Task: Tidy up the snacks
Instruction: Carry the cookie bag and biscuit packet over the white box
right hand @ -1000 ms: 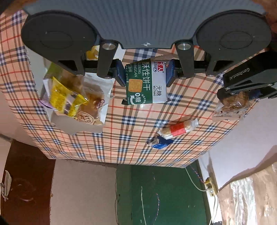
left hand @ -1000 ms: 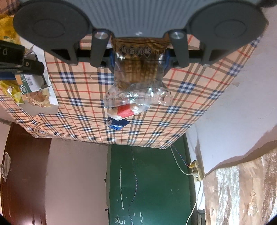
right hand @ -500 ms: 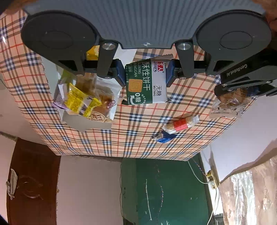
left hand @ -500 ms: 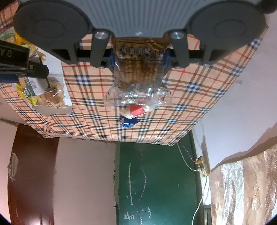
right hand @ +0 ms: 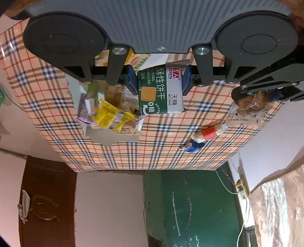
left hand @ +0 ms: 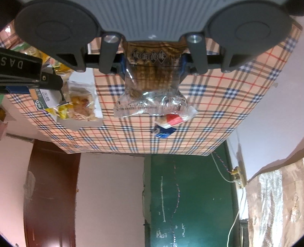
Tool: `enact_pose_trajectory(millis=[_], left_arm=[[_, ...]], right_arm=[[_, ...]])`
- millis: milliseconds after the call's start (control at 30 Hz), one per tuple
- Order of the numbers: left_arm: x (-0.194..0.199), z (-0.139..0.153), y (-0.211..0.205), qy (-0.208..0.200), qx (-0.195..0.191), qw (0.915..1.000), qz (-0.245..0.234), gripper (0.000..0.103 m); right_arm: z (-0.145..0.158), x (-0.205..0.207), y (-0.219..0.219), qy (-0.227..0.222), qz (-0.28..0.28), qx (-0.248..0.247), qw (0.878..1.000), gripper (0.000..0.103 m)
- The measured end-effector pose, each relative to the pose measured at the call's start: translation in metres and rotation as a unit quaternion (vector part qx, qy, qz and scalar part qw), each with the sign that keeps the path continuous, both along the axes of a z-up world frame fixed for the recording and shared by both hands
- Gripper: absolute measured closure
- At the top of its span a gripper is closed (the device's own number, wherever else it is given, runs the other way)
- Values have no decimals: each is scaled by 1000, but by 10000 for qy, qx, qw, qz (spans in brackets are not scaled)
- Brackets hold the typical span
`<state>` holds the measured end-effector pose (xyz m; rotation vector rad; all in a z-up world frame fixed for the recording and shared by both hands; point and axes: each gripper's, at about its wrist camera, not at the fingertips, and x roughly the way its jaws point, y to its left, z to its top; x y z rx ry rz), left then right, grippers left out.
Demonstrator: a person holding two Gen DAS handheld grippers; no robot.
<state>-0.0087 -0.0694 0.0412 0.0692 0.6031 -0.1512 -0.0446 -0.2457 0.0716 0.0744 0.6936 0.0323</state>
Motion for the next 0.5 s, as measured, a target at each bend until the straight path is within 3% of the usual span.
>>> enact_pose_trajectory(millis=[500], left_arm=[[-8,5,-38,21,-87,9984,-559,55]], right_arm=[[11,-24,-29,-142,-452,10,9989,44]])
